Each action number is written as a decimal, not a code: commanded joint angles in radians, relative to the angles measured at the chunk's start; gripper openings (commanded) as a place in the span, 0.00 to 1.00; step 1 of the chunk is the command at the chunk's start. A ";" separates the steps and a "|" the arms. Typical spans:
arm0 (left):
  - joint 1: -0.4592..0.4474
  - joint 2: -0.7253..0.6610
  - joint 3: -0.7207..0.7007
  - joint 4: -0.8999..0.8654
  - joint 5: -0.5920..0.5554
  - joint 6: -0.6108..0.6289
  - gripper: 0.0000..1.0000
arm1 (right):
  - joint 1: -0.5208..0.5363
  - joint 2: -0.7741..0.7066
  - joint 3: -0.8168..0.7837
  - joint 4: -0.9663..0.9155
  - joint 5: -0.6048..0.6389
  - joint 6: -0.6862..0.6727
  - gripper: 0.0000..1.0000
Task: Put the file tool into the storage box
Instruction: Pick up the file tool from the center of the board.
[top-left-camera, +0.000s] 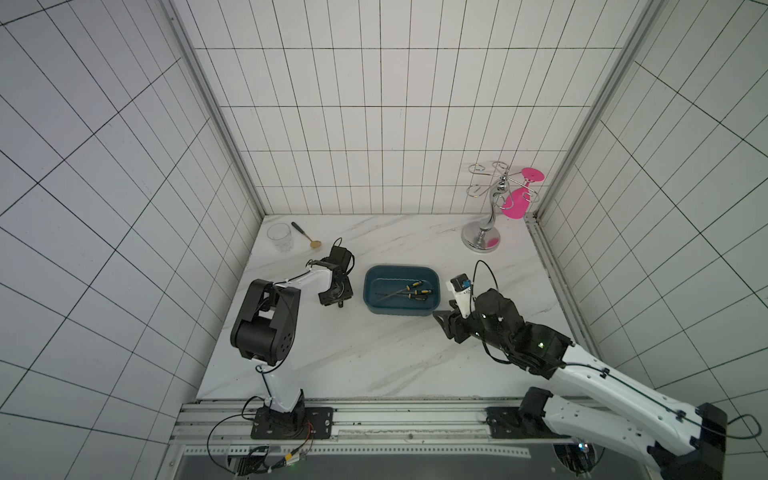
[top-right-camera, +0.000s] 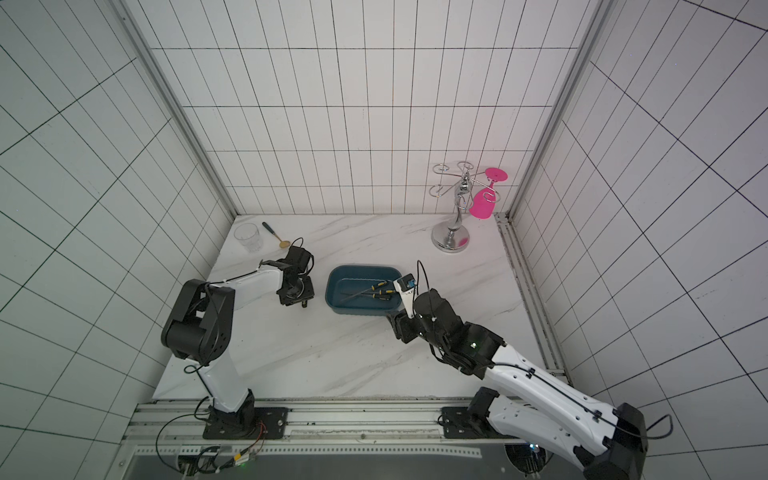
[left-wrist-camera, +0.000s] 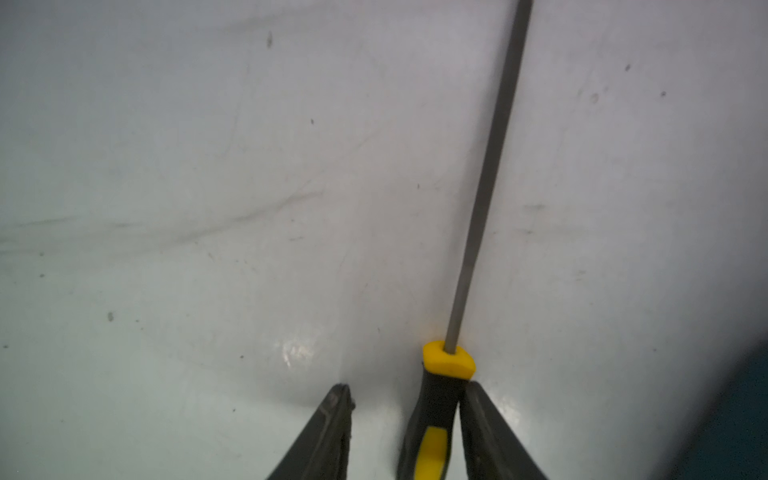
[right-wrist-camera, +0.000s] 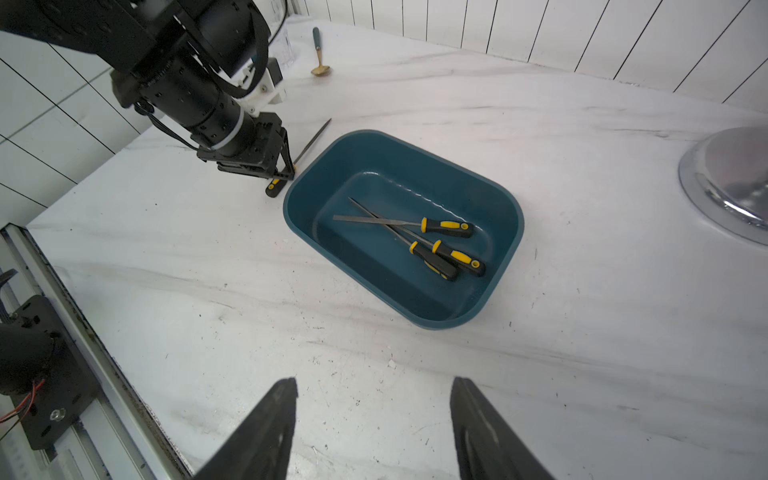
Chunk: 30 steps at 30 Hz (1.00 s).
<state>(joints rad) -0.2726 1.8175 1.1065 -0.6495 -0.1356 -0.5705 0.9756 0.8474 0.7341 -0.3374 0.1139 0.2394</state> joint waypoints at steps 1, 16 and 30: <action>-0.005 0.028 0.021 -0.027 -0.025 0.019 0.38 | 0.003 -0.070 -0.052 -0.022 0.052 -0.007 0.63; -0.066 0.027 0.003 -0.061 -0.108 -0.067 0.00 | 0.004 -0.251 -0.079 -0.090 0.058 0.009 0.62; -0.075 -0.280 -0.045 -0.079 -0.068 -0.216 0.00 | 0.005 -0.334 -0.072 -0.112 0.008 0.035 0.62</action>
<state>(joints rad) -0.3458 1.5929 1.0546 -0.7364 -0.2306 -0.7341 0.9756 0.5262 0.6769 -0.4278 0.1410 0.2626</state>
